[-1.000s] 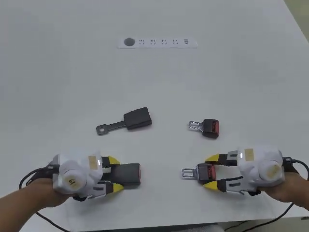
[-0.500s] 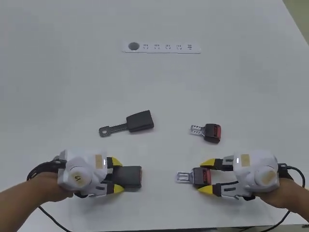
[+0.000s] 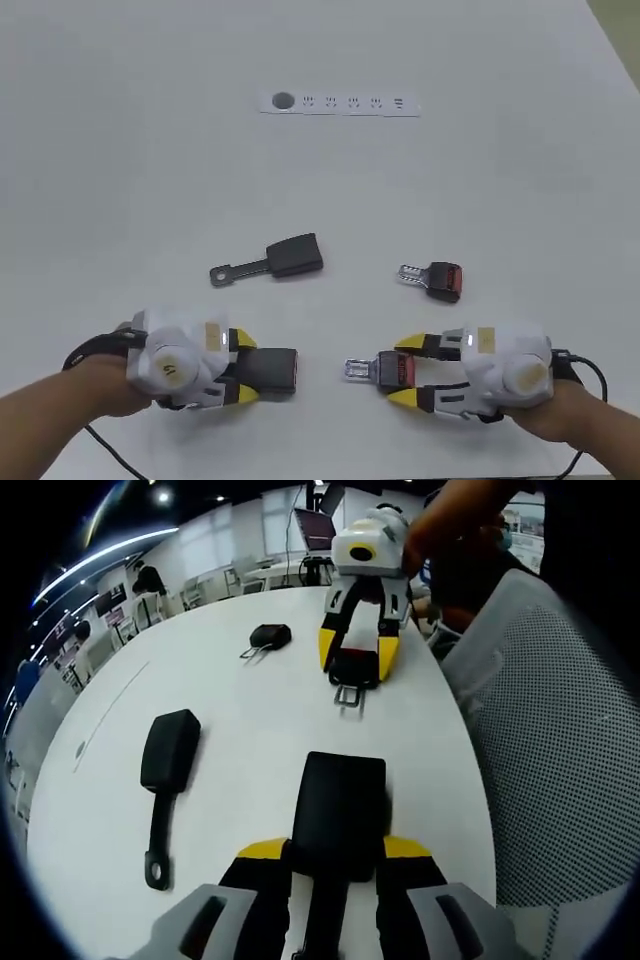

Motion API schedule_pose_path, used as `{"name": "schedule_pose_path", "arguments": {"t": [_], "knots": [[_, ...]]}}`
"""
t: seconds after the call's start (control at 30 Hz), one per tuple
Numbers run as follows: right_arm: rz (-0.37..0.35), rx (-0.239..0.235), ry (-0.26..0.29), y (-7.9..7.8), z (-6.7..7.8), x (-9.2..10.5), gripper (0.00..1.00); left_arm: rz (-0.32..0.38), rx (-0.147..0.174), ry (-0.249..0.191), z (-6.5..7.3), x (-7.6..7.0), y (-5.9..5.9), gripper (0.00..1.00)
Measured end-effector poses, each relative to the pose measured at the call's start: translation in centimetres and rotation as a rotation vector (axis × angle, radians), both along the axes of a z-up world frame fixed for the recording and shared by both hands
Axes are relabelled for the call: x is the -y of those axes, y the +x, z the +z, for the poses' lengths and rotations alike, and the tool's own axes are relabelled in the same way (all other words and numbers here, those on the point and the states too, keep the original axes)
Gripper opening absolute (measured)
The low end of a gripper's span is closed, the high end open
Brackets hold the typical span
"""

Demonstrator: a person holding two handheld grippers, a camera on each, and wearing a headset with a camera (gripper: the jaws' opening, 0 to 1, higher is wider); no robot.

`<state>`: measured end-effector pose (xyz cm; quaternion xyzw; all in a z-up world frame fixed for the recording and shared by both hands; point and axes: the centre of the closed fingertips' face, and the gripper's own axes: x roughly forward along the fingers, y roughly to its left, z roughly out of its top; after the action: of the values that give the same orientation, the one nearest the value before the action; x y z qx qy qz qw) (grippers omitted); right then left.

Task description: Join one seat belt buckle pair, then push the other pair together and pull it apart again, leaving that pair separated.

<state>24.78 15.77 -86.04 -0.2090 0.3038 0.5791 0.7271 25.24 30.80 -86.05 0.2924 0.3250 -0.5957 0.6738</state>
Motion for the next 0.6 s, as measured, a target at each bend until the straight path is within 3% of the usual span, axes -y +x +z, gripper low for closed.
{"name": "schedule_pose_path", "arguments": {"t": [0.6], "knots": [[0.043, 0.002, 0.048, 0.3, 0.2, -6.2, 0.36, -0.012, -0.007, 0.025, 0.0, 0.0, -0.1, 0.34]]}}
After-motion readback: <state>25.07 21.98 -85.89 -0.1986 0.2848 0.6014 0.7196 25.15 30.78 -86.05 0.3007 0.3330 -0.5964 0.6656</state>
